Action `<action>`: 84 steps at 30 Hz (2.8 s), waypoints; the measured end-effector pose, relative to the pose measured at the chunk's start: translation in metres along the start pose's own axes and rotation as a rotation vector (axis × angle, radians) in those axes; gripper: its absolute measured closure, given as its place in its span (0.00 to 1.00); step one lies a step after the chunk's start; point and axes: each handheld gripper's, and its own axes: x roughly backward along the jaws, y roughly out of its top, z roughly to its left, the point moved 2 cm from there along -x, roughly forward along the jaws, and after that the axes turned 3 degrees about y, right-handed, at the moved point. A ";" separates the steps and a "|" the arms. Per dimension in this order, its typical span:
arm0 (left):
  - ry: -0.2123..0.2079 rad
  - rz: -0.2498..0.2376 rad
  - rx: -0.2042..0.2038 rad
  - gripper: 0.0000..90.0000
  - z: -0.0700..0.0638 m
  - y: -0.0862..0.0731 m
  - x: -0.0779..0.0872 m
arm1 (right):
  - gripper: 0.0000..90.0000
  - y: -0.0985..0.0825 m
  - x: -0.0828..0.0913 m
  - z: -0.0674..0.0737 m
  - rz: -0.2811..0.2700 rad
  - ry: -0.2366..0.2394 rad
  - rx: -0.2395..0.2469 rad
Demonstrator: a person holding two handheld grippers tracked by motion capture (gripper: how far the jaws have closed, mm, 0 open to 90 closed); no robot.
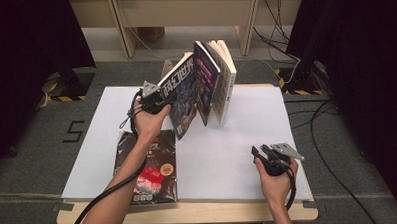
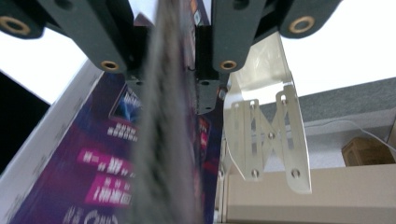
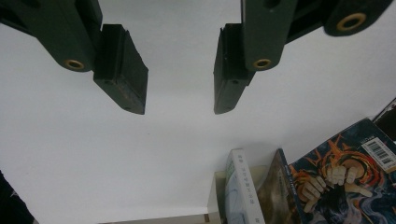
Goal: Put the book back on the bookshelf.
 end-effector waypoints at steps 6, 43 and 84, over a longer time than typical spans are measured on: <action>0.005 -0.004 -0.003 0.83 0.002 0.012 0.002 | 0.62 0.000 -0.001 0.000 0.000 0.004 0.001; 0.050 -0.008 -0.009 0.92 -0.010 0.028 -0.010 | 0.61 -0.005 -0.004 0.003 0.020 0.013 -0.009; 0.190 -0.117 -0.043 0.91 -0.012 0.024 -0.060 | 0.61 -0.007 -0.006 0.001 0.027 0.015 0.004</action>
